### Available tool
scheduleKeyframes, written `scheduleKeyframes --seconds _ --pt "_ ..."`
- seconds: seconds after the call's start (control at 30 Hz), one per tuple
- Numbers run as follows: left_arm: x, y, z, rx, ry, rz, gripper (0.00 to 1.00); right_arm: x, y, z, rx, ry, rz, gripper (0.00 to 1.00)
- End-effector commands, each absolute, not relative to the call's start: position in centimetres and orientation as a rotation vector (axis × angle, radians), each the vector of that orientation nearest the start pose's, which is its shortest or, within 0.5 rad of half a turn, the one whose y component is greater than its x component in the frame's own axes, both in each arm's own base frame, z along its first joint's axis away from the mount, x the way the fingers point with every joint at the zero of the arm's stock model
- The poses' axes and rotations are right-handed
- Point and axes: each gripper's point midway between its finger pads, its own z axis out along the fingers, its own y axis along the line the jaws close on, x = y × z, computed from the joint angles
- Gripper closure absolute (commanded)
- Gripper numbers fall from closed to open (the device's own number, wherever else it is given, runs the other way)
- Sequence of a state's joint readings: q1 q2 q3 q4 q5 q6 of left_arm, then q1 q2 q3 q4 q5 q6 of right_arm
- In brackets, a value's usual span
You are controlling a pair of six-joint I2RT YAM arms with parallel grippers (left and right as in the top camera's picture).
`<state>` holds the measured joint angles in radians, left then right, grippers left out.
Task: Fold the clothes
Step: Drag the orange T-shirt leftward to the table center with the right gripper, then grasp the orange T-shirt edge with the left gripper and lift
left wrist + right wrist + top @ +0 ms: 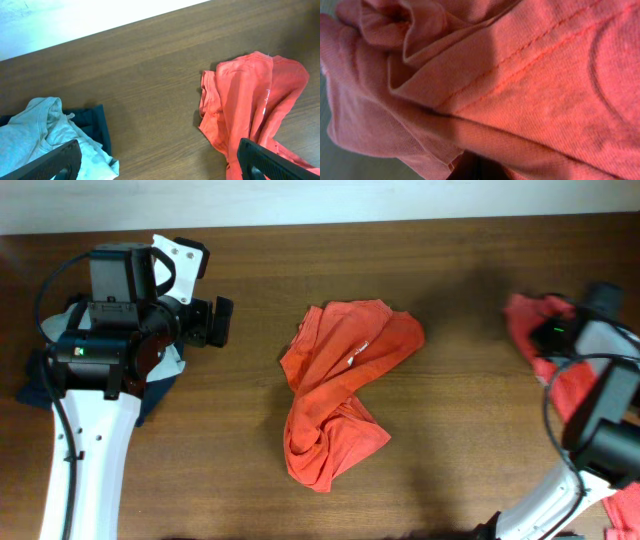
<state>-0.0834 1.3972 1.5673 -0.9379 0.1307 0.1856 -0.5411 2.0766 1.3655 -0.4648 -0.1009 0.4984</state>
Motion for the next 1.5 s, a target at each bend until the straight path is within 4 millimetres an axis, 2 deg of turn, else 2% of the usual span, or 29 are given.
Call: scheduleKeyframes --seconds 0.0,0.03,0.07,0.13,0.2,0.23,0.27,0.37,0.47,0.57,0.6,0.63,0.67,0.73,0.8,0.9,1.0,1.03,1.07,1.2,1.27,1.33,1.37,1.43,1.47 --pt "38.1 -5.5 30.9 0.368 2.293 -0.103 0.01 37.2 -27.7 -2.3 1.4 2.388 0.151 0.96" --pt "38.2 -5.5 30.7 0.368 2.297 -0.103 0.01 37.5 -27.8 -2.0 1.373 2.383 0.182 0.96" --pt "38.4 -5.5 30.4 0.369 2.306 -0.104 0.01 38.6 -27.8 -0.8 1.267 2.367 0.303 0.84" --pt "38.7 -5.6 29.8 0.37 2.322 -0.106 0.01 40.2 -27.2 1.0 1.151 2.344 0.432 0.69" --pt "39.0 -5.6 29.0 0.371 2.344 -0.109 0.01 41.0 -26.7 2.2 1.128 2.337 0.489 0.62" --pt "39.1 -5.6 28.4 0.372 2.363 -0.111 0.01 41.3 -26.3 2.9 1.124 2.339 0.526 0.51" --pt "39.1 -5.6 28.1 0.373 2.375 -0.113 0.01 41.5 -25.9 3.5 1.116 2.338 0.563 0.48" --pt "39.1 -5.8 27.8 0.375 2.386 -0.131 0.01 42.6 -24.2 6.8 1.032 2.314 0.731 0.43" --pt "39.8 -6.3 27.7 0.387 2.369 -0.141 0.01 43.4 -21.2 10.5 0.884 2.312 0.875 0.42" --pt "40.4 -9.4 24.6 0.479 2.435 -0.208 0.01 43.5 -16.9 13.0 0.754 2.395 0.895 0.42" --pt "40.6 -10.9 22.9 0.548 2.464 -0.219 0.01 43.5 -15.0 13.4 0.725 2.444 0.879 0.42" --pt "40.7 -11.9 21.8 0.613 2.475 -0.219 0.01 43.5 -14.1 13.6 0.708 2.463 0.877 0.42" --pt "40.8 -12.8 20.9 0.673 2.479 -0.217 0.01 43.7 -12.1 13.8 0.669 2.499 0.887 0.42" --pt "41.6 -15.4 17.7 0.828 2.481 -0.213 0.01 43.9 -9.3 13.8 0.616 2.544 0.919 0.42" --pt "42.9 -17.3 15.4 0.869 2.47 -0.223 0.01 43.8 -6.0 13.6 0.551 2.606 0.947 0.42" --pt "45.3 -19.0 12.7 0.884 2.433 -0.229 0.02 43.9 -3.4 13.1 0.477 2.668 0.916 0.42" --pt "46.6 -19.8 10.6 0.885 2.419 -0.233 0.11 43.9 -2.2 12.6 0.436 2.711 0.863 0.42" --pt "47.1 -20.2 9.5 0.891 2.418 -0.235 0.25 43.9 -1.9 12.4 0.425 2.723 0.849 0.42" --pt "47.3 -20.5 8.8 0.895 2.418 -0.24 0.3 43.8 -1.7 12.3 0.417 2.733 0.837 0.42" --pt "48.4 -21.6 4.5 0.914 2.428 -0.254 0.4 43.5 -1.7 11.9 0.421 2.765 0.796 0.41" --pt "48.7 -21.9 3.1 0.914 2.434 -0.257 0.45 43.3 -1.7 11.8 0.427 2.775 0.79 0.41" --pt "48.7 -22.0 2.0 0.914 2.446 -0.258 0.48 43.1 -1.7 11.8 0.43 2.781 0.792 0.41" --pt "48.7 -22.0 1.5 0.915 2.45 -0.258 0.52 43.1 -1.6 11.8 0.432 2.784 0.793 0.41" --pt "49.0 -22.1 1.5 0.913 2.441 -0.258 0.53 43.1 -1.6 11.8 0.432 2.784 0.793 0.41" --pt "49.1 -22.1 1.5 0.912 2.435 -0.257 0.59 43.1 -1.6 11.8 0.433 2.784 0.794 0.41"
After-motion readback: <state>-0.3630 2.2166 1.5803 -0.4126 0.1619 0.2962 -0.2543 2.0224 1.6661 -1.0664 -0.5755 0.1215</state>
